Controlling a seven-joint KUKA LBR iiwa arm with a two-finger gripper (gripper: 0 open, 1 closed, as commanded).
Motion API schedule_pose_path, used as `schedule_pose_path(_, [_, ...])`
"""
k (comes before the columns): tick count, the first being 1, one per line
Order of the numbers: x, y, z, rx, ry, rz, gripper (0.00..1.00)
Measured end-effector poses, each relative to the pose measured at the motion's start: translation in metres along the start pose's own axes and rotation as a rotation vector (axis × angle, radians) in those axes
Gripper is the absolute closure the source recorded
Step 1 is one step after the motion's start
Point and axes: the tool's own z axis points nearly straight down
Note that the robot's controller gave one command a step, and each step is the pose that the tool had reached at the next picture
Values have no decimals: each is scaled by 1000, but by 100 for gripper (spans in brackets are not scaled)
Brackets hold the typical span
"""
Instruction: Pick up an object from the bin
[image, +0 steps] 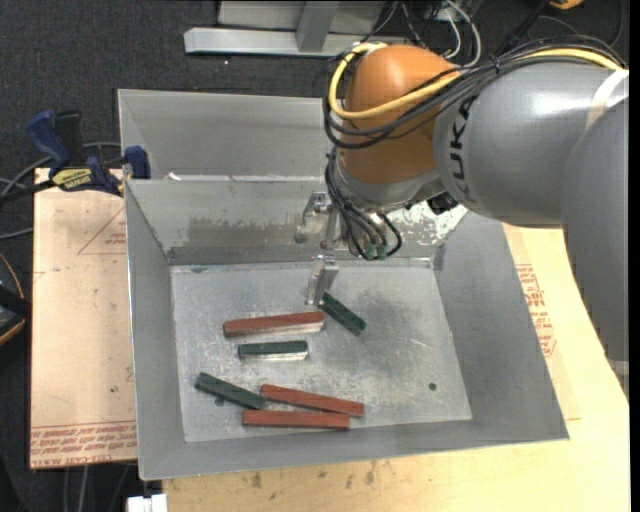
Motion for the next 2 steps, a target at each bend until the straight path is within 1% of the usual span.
schedule_pose_path(1, [0, 0, 0, 0, 0, 0, 0])
schedule_pose_path(2, [8, 2, 41, 2, 4, -21, 0])
